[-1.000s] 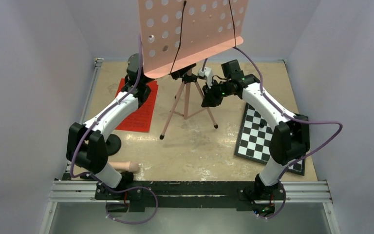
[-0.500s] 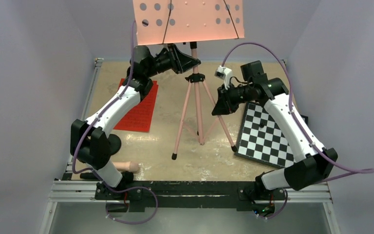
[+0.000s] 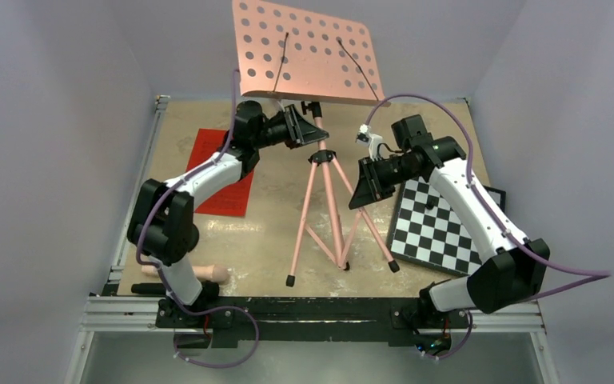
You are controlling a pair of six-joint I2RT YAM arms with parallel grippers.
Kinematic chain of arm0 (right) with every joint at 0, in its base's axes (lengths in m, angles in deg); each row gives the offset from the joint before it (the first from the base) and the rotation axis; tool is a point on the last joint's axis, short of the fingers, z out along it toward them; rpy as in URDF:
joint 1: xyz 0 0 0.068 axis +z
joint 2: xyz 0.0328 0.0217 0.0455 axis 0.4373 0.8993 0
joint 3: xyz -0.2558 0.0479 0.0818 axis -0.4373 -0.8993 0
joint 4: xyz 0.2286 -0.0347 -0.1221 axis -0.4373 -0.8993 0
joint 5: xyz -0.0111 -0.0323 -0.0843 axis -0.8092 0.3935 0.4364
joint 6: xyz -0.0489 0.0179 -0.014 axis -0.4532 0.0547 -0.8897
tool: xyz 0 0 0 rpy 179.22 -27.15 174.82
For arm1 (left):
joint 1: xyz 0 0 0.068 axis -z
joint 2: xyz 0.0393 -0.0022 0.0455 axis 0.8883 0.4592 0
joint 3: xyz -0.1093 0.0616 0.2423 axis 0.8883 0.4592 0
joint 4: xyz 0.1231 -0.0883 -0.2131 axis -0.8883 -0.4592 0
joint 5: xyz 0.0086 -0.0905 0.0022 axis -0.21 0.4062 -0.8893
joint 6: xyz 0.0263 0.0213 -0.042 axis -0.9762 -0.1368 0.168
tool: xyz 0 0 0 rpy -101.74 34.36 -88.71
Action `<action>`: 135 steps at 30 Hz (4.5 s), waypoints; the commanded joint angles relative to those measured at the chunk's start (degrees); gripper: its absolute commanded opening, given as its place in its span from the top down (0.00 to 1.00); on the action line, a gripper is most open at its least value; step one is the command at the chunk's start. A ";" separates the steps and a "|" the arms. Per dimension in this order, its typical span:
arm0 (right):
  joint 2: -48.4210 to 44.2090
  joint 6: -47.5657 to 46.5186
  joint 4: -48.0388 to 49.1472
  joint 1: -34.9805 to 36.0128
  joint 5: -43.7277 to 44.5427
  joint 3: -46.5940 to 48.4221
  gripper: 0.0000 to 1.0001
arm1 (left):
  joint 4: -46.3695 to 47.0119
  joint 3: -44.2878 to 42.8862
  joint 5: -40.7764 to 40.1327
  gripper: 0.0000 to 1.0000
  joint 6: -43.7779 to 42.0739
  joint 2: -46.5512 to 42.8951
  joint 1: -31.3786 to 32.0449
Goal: Pack up the instrument practice props
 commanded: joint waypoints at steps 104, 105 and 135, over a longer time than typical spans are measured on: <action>24.31 13.84 25.47 1.81 -9.11 -5.82 1.00 | -36.41 6.32 13.57 0.75 -35.21 12.36 2.84; 24.46 13.97 25.28 2.17 -7.73 -5.80 1.00 | -36.03 6.24 13.48 0.75 -34.86 12.59 2.84; 28.23 20.08 29.19 5.31 -7.03 2.54 0.77 | -29.46 10.68 14.39 0.64 -30.28 8.01 -0.04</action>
